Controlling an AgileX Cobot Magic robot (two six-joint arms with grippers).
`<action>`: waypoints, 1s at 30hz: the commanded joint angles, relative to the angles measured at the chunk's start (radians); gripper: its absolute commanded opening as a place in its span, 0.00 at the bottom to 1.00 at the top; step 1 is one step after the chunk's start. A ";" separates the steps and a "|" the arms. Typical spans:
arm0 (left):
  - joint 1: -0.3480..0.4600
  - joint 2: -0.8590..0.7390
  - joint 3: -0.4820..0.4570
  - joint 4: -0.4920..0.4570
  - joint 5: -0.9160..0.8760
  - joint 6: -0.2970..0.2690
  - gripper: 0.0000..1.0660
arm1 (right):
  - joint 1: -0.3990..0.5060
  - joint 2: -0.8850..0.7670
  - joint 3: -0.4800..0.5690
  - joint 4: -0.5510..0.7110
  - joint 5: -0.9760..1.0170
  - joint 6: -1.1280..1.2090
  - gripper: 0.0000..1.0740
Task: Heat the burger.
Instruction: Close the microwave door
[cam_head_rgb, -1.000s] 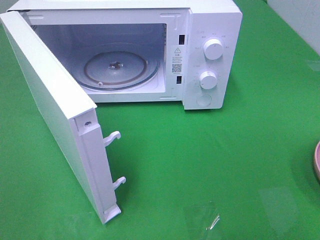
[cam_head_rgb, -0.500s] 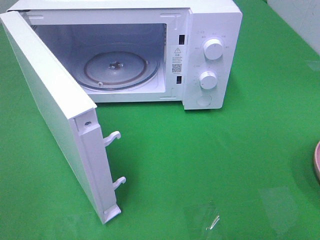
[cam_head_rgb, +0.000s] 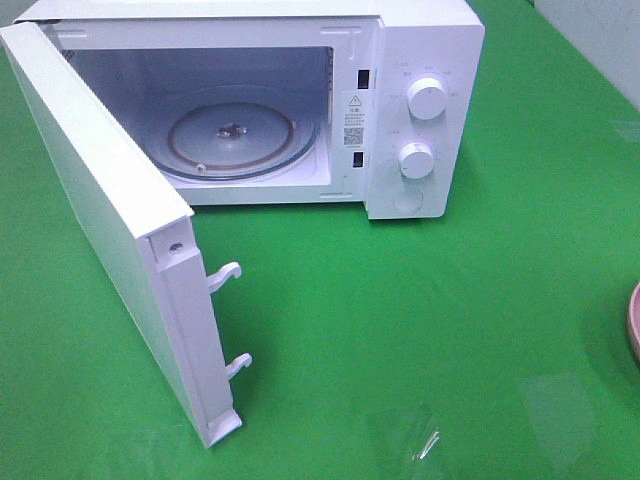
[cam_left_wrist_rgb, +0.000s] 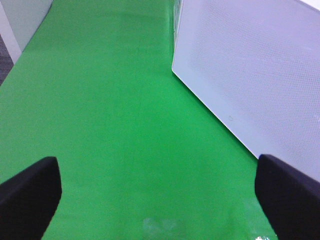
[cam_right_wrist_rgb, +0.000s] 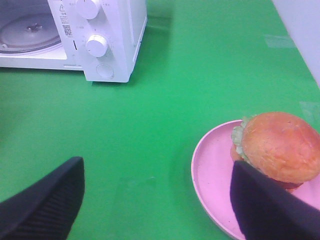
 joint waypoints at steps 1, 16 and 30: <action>0.001 0.010 -0.001 0.004 -0.017 0.003 0.94 | -0.004 -0.028 0.002 0.005 -0.005 -0.012 0.71; 0.001 0.208 -0.033 -0.007 -0.283 0.003 0.61 | -0.004 -0.028 0.002 0.004 -0.005 -0.012 0.71; 0.000 0.496 -0.033 -0.007 -0.635 0.004 0.00 | -0.004 -0.028 0.002 0.004 -0.005 -0.012 0.71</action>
